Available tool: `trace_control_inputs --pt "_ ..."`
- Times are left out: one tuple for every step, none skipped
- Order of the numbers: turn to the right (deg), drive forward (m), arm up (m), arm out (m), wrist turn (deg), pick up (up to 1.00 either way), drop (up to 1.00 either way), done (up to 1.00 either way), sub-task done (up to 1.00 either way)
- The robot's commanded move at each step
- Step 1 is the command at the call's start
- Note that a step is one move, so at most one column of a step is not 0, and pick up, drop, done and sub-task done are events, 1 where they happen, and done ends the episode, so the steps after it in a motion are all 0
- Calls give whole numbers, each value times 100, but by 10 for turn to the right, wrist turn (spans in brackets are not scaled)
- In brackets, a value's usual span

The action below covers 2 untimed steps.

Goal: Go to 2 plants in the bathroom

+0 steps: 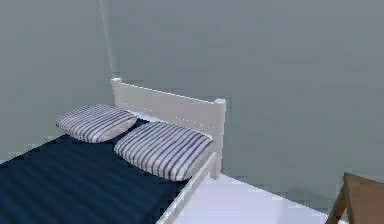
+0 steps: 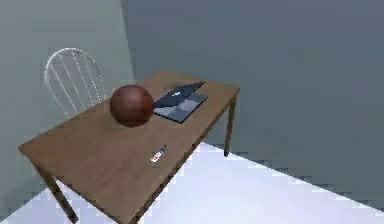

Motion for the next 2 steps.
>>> trace_control_inputs --pt "-450 0 0 0 0 0 0 0 0" --pt "-450 0 0 0 0 0 0 0 0"
